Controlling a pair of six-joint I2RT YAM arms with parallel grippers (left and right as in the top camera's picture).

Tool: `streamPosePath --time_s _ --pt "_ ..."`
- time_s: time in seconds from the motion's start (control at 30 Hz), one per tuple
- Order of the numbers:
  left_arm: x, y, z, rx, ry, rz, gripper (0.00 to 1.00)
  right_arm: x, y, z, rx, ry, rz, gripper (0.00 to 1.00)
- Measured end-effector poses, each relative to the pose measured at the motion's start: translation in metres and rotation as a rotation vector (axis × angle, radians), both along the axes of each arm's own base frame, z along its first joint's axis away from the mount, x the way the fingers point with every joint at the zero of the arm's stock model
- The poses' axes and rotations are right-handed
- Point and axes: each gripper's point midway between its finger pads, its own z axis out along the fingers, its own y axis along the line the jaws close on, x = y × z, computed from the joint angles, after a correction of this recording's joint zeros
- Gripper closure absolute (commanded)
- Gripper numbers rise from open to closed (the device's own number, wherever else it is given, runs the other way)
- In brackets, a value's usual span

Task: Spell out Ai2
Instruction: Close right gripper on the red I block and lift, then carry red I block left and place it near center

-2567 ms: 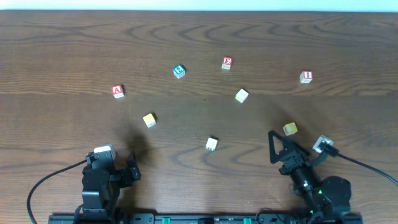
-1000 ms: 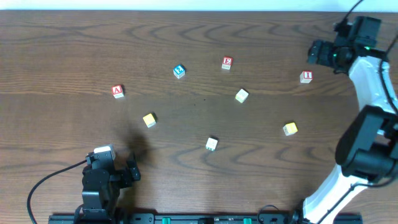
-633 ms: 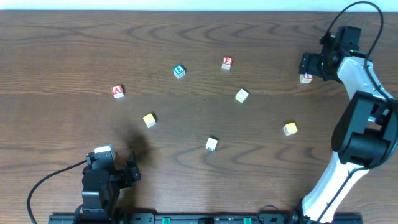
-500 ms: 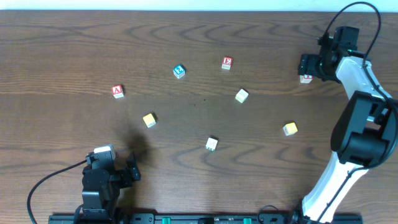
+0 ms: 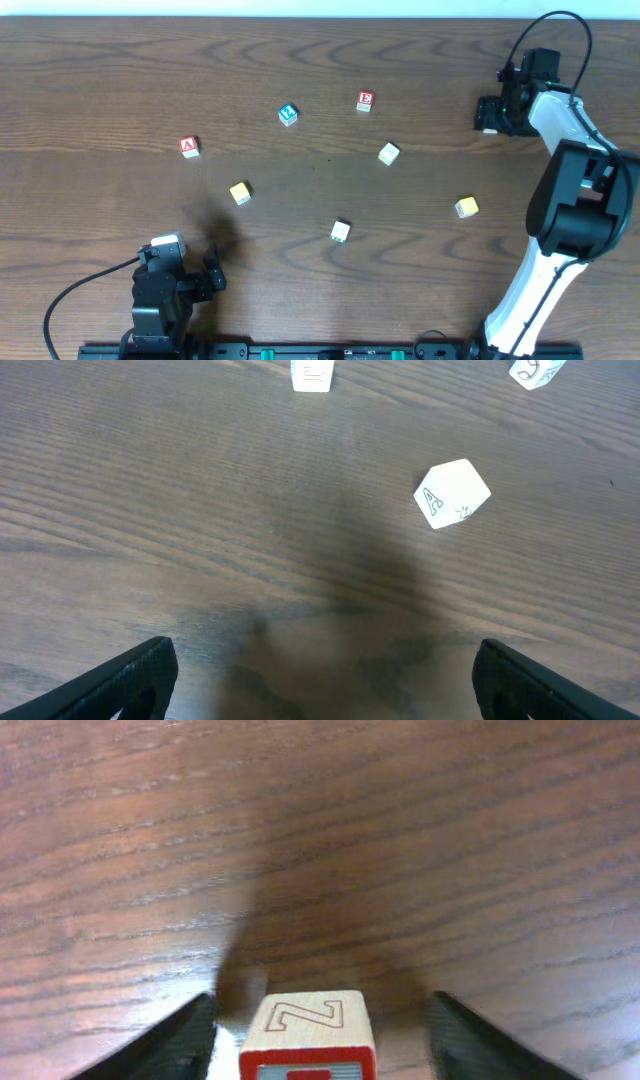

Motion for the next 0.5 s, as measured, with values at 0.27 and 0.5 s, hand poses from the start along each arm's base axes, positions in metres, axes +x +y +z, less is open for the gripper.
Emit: streamPosePath --time_s 0.27,0.5 --pt "0.0000 0.0000 0.0000 0.000 0.000 0.000 0.05 -0.0013 -0.0004 -0.0006 -0.002 0.006 -0.002 0.62" --pt "0.0000 0.0000 0.0000 0.000 0.000 0.000 0.05 -0.0030 0.0000 -0.0004 0.001 0.015 -0.005 0.73"
